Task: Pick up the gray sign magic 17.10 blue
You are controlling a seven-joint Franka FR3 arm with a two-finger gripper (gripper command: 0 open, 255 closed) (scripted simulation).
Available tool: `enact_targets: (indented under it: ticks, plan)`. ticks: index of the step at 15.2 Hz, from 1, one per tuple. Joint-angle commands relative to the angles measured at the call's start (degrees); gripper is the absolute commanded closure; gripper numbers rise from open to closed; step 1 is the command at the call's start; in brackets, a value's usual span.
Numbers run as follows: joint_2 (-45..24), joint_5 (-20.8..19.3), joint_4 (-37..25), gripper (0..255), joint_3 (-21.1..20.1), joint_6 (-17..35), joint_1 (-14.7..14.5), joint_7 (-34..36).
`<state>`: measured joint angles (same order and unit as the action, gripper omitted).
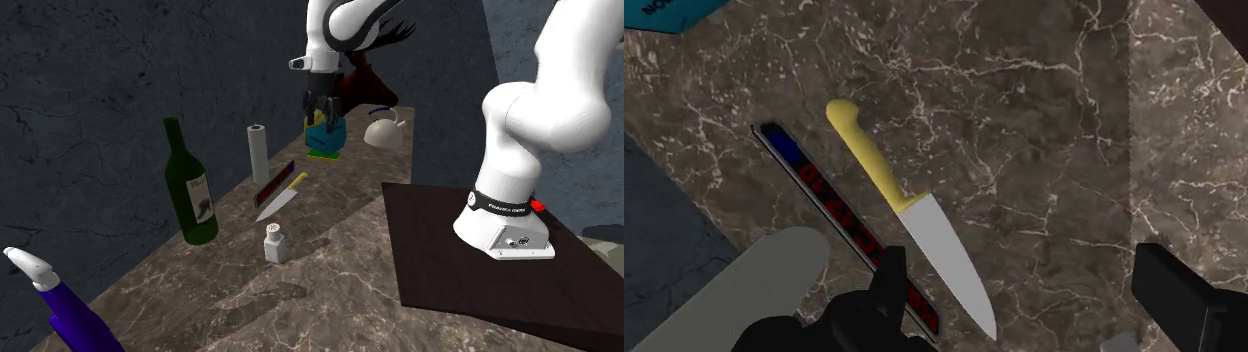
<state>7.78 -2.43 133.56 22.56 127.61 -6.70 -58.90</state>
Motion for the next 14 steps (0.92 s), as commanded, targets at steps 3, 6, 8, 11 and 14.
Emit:
enact_targets:
  ticks: [3, 6, 8, 11, 14]
  plan:
    - [-10.58, 5.79, -6.00, 0, 1.25, 3.45, -0.77, -12.91]
    - [-18.09, 10.13, -11.12, 0, 0.36, 4.84, -0.02, -21.65]
    - [-22.90, 12.53, -14.84, 0, -0.86, 5.34, 0.94, -26.89]
    - [-29.77, 15.07, -20.82, 0, -3.27, 5.64, 2.76, -33.71]
    - [-36.37, 16.47, -27.23, 0, -5.78, 5.48, 4.46, -39.46]
